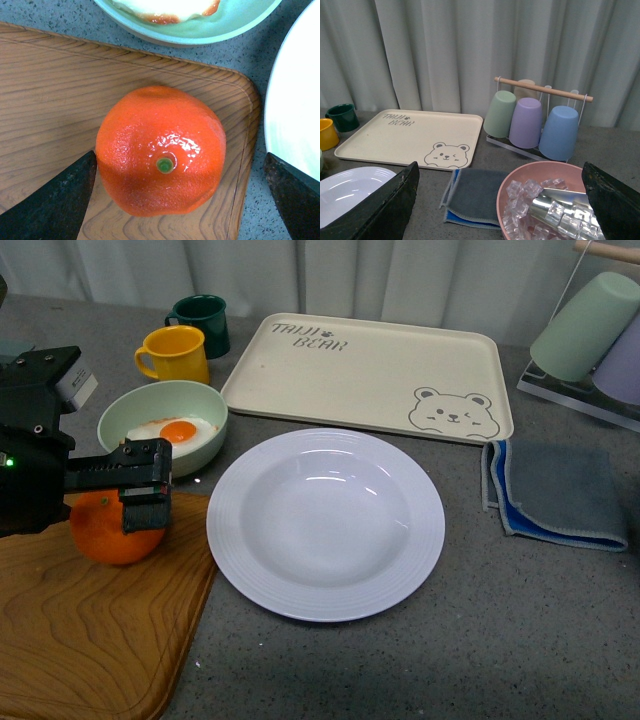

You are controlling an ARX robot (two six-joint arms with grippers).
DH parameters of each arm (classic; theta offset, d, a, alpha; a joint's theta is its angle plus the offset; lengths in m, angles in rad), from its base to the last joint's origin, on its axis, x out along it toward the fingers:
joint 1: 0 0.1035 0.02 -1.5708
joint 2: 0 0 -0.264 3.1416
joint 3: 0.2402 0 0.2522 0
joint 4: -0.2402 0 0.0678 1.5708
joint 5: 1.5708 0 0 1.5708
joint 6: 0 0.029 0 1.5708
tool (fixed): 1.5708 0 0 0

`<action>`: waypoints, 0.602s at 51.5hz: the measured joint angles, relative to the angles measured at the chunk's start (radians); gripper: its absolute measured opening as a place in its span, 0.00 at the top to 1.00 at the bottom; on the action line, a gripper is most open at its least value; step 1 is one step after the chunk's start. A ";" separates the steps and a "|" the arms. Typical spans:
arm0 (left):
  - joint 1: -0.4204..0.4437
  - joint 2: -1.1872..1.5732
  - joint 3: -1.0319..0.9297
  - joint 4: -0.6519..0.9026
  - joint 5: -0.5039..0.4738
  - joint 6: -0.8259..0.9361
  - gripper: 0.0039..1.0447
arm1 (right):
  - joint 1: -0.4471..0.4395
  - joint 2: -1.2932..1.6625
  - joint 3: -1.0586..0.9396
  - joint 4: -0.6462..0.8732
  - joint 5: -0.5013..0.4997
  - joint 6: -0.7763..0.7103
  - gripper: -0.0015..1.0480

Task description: Place orange and plate with both arms

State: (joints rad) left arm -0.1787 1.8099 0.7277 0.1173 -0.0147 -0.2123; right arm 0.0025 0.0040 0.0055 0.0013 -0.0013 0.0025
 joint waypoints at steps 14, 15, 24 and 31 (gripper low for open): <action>0.003 0.030 0.017 -0.012 -0.008 0.000 0.20 | 0.000 0.000 0.000 0.000 0.000 0.000 0.09; 0.004 0.032 0.017 -0.012 -0.008 0.000 0.24 | 0.000 0.000 0.000 0.000 0.000 0.000 0.09; 0.008 0.037 0.018 -0.010 -0.006 -0.001 0.43 | 0.000 0.000 0.000 0.000 0.000 0.000 0.09; 0.008 0.035 0.019 -0.011 -0.003 0.000 0.47 | 0.000 0.000 0.000 0.000 0.000 0.000 0.09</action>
State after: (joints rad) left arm -0.1703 1.8450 0.7467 0.1062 -0.0174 -0.2119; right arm 0.0025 0.0040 0.0055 0.0013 -0.0013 0.0025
